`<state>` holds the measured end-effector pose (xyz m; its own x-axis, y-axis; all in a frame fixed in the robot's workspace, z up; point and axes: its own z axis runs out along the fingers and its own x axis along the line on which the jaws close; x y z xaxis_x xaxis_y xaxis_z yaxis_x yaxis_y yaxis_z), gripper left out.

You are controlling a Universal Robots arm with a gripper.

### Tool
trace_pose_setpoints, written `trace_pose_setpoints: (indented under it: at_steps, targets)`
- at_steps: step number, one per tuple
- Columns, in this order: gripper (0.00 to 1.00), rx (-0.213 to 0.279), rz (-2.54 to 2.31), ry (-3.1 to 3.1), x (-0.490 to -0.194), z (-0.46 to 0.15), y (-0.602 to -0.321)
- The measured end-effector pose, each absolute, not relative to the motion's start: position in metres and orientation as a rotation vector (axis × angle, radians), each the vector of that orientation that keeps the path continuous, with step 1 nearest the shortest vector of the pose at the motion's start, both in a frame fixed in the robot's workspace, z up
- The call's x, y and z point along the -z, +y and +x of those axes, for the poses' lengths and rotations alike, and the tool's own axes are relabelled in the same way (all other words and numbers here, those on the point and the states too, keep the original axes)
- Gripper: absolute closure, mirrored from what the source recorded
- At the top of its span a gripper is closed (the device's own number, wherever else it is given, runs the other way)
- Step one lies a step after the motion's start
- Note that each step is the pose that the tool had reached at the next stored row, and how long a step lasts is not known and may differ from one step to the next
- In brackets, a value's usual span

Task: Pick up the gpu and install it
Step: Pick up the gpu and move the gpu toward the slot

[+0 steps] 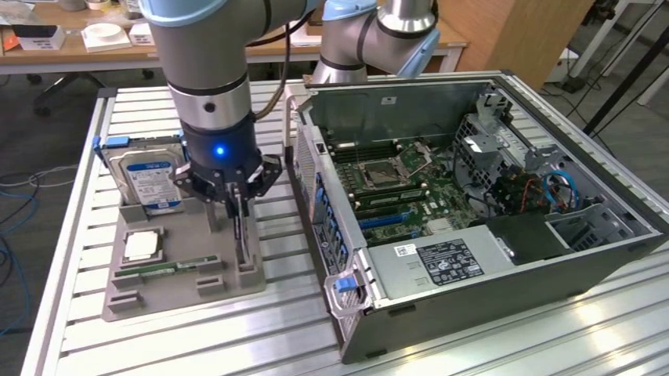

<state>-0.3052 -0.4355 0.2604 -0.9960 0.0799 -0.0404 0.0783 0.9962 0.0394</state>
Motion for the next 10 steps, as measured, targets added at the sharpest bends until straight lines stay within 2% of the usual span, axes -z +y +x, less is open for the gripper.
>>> trace_pose_setpoints:
  at_steps: [10]
  targets:
    - [0.74, -0.061, 0.123, 3.097, -0.2711, -0.3052, -0.4355]
